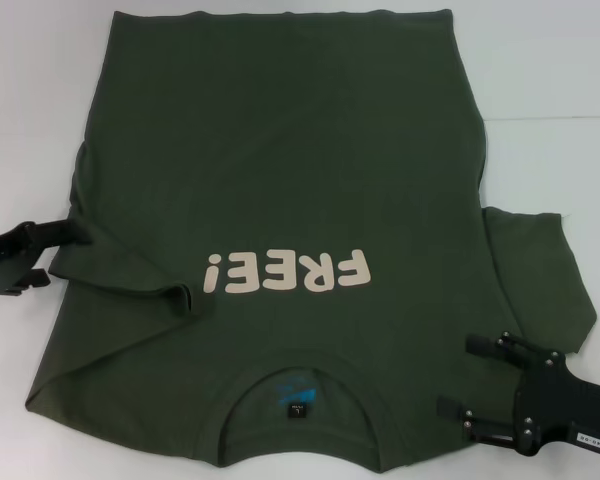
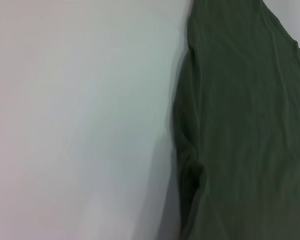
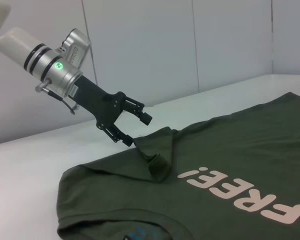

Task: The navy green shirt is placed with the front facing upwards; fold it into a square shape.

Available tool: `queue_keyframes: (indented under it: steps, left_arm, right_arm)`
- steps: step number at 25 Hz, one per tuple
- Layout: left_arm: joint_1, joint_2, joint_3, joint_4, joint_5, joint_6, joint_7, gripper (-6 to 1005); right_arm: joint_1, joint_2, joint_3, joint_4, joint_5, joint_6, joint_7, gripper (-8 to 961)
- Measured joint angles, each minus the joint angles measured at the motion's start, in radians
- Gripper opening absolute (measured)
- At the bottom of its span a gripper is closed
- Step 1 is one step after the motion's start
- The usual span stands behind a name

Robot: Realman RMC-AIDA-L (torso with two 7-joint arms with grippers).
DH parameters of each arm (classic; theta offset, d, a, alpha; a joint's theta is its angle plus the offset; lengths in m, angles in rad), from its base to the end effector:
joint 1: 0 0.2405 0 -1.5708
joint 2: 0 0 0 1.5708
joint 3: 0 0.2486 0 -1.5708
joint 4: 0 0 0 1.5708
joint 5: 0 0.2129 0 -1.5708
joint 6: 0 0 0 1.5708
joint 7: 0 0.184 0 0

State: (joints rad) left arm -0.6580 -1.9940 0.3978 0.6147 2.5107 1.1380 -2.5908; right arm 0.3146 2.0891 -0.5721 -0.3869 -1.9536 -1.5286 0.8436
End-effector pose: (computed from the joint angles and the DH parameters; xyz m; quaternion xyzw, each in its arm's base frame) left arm -0.3420 0.4071 0.0223 -0.6108 -0.7271 -0.1767 0.2588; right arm 0.3122 0.2636 -0.0626 -0.9208 0.1871 0.2638 0.2180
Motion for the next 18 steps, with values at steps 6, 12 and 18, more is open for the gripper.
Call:
queue_keyframes:
  steps: [6,12,18]
  left_arm:
    - [-0.019,-0.003,0.0,-0.032,-0.005,-0.016,0.007,949]
    - [-0.039,-0.011,-0.001,-0.04,-0.02,-0.016,0.012,949]
    - [-0.06,-0.02,0.001,-0.049,-0.051,-0.022,0.025,949]
  right_arm:
    - [0.001,0.0,0.0,0.0,0.001,0.001,0.0,923]
    - [0.002,0.0,0.0,-0.001,0.001,0.001,0.0,923]
    - [0.001,0.0,0.0,-0.001,0.001,0.001,0.0,922]
